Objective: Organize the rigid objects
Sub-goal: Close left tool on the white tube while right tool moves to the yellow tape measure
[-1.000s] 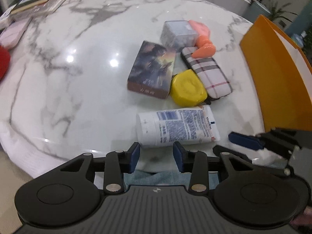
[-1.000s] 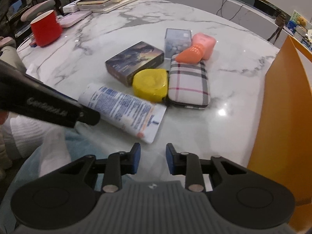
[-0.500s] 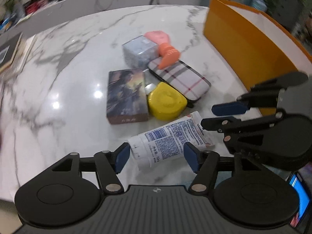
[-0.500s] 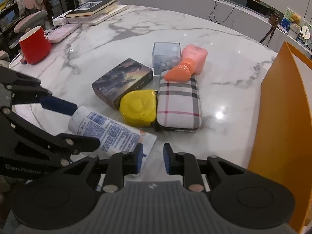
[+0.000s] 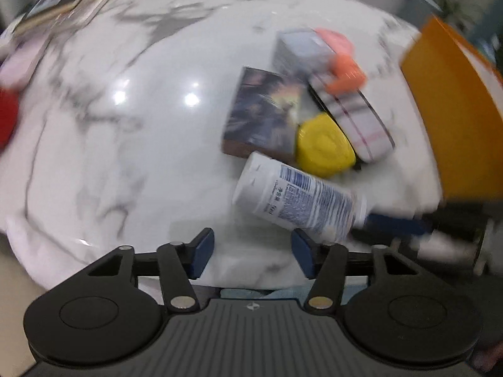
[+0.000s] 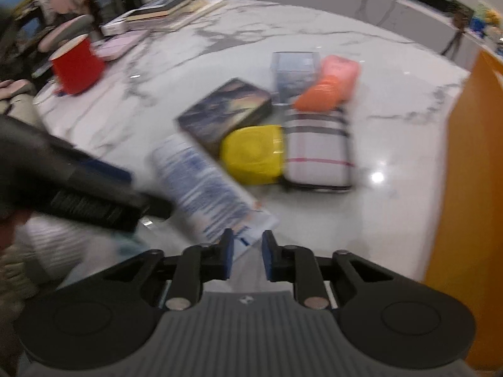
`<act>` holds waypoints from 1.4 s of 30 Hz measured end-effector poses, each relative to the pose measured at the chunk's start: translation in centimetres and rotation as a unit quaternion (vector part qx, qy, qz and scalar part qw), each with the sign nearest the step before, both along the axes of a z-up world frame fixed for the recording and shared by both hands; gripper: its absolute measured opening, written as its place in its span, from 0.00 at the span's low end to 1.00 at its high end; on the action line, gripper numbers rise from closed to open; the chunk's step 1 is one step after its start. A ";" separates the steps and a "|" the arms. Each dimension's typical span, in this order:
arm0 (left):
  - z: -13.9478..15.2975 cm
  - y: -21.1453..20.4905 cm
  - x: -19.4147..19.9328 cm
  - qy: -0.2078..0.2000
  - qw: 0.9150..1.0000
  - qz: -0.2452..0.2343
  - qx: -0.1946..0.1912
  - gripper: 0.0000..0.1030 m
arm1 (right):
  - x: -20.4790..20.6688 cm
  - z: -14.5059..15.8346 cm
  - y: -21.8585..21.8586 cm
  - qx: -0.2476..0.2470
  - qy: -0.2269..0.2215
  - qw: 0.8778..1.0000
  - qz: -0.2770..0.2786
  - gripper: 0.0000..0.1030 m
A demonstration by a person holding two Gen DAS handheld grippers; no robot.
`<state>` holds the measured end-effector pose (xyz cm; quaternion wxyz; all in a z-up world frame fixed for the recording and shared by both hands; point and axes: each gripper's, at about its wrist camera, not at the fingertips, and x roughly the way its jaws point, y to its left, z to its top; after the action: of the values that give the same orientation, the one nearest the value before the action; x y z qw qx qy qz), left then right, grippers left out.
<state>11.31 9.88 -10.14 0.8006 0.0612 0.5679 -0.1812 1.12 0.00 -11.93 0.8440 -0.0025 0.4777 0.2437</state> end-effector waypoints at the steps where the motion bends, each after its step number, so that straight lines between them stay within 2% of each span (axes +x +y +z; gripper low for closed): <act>1: 0.1 0.4 0.2 0.003 1.000 0.016 -0.007 0.53 | -0.2 0.0 0.4 0.003 -0.001 1.000 0.009 0.18; 6: 0.3 1.5 0.2 0.010 0.997 0.063 -0.040 0.52 | -0.6 0.4 0.9 0.012 -0.001 1.000 0.019 0.17; 10: 0.5 1.5 -0.2 0.016 0.993 0.086 -0.075 0.60 | 0.4 1.2 -0.1 -0.011 -0.029 0.999 -0.022 0.17; 13: 0.6 1.3 -0.2 0.017 0.991 0.096 -0.087 0.65 | 1.9 1.0 -0.1 -0.027 -0.043 0.998 -0.032 0.17; 19: -0.2 1.7 -0.1 0.036 0.986 0.123 -0.102 0.68 | 2.4 -0.1 1.6 -0.049 -0.052 0.997 -0.010 0.17; 24: -0.4 1.6 0.2 0.036 0.985 0.126 -0.110 0.68 | 1.7 0.0 2.4 -0.016 -0.022 0.999 0.024 0.15; 29: -0.3 1.0 0.1 0.019 0.989 0.117 -0.090 0.73 | 1.1 0.1 3.5 0.008 -0.009 0.999 0.053 0.15; 32: -0.3 0.2 -0.1 0.005 0.993 0.094 -0.064 0.73 | 1.1 0.2 3.3 -0.006 -0.010 0.999 0.043 0.15; 37: -0.5 -1.3 -0.3 -0.045 0.997 0.055 -0.004 0.73 | 1.9 0.7 1.1 -0.026 -0.024 0.999 0.014 0.18; 38: -0.5 -1.3 -0.3 -0.050 0.997 0.053 0.000 0.70 | 2.1 0.8 0.9 -0.031 -0.024 0.999 0.013 0.25; 39: -0.5 -1.3 -0.2 -0.053 0.997 0.050 0.004 0.67 | 2.2 0.8 0.7 -0.034 -0.027 0.999 0.013 0.27; 40: -0.5 -1.3 -0.2 -0.055 0.998 0.042 0.006 0.57 | 2.2 0.8 0.7 -0.036 -0.029 0.999 0.012 0.27; 41: -0.5 -1.3 -0.2 -0.059 0.997 0.038 0.015 0.51 | 2.2 0.9 0.7 -0.037 -0.031 0.999 0.012 0.27; 42: -0.5 -1.2 -0.1 -0.063 0.997 0.039 0.021 0.51 | 2.1 1.0 0.7 -0.037 -0.034 0.999 0.013 0.28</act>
<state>11.20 8.67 -10.61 0.8397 0.0667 0.5222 -0.1336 3.27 0.73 -10.96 0.8560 -0.0478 0.4573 0.2365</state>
